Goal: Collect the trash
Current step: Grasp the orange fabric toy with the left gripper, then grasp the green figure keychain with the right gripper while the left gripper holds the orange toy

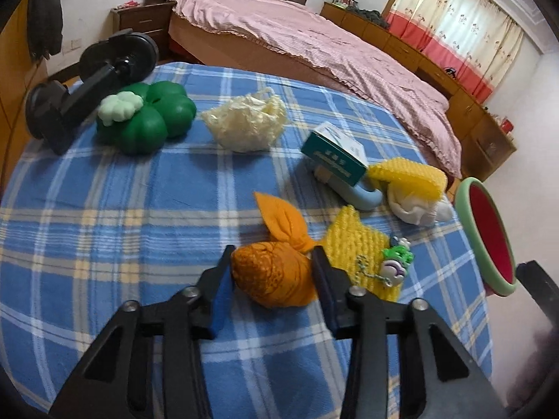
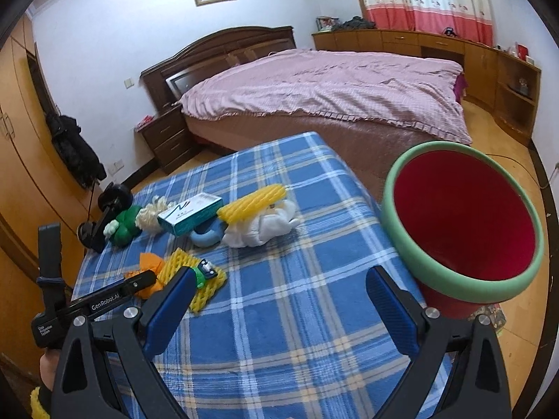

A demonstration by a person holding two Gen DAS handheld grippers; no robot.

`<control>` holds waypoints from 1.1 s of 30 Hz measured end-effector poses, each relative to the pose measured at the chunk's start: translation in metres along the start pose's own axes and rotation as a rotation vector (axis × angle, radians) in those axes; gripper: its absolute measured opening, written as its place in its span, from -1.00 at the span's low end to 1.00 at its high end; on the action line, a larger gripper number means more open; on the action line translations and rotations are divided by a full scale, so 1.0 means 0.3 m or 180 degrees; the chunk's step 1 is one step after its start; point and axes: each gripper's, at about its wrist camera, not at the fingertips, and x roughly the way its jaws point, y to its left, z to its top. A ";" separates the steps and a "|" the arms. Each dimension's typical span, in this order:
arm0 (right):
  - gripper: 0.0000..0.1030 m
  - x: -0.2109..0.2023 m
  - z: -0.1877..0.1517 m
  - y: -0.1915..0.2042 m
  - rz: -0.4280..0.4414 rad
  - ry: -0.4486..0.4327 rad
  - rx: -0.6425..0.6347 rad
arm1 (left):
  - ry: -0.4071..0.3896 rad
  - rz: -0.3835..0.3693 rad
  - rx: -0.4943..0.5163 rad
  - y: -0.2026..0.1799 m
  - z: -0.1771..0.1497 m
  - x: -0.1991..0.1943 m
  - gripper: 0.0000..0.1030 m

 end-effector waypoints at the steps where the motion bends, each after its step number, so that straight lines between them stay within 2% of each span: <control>1: 0.93 0.008 -0.001 0.007 0.0017 0.0010 -0.0011 | -0.0024 -0.0006 -0.0003 -0.004 -0.003 -0.002 -0.25; 6: 0.93 0.038 -0.004 0.036 0.0073 0.0087 -0.0057 | -0.0084 -0.0099 -0.0053 -0.008 -0.016 -0.013 -0.43; 10: 0.91 0.061 -0.006 0.069 0.0099 0.0136 -0.0113 | -0.0157 -0.0168 -0.0044 -0.014 -0.030 -0.053 -0.47; 13: 0.72 0.082 -0.005 0.099 0.0165 0.0203 -0.0142 | -0.0275 -0.0177 -0.0044 -0.007 -0.025 -0.104 -0.47; 18: 0.47 0.132 -0.016 0.176 0.0309 0.0329 -0.0272 | -0.0479 -0.0054 -0.0072 0.019 -0.012 -0.177 -0.47; 23: 0.03 0.217 -0.035 0.243 0.0377 0.0544 -0.0329 | -0.0565 0.0004 -0.0183 0.067 -0.012 -0.198 -0.47; 26: -0.09 0.264 -0.044 0.261 0.0400 0.0644 -0.0286 | -0.0576 -0.0005 -0.0239 0.092 -0.016 -0.200 -0.47; 33: -0.13 0.329 -0.042 0.276 0.0375 0.0731 -0.0167 | -0.0589 -0.0041 -0.0291 0.135 -0.026 -0.197 -0.47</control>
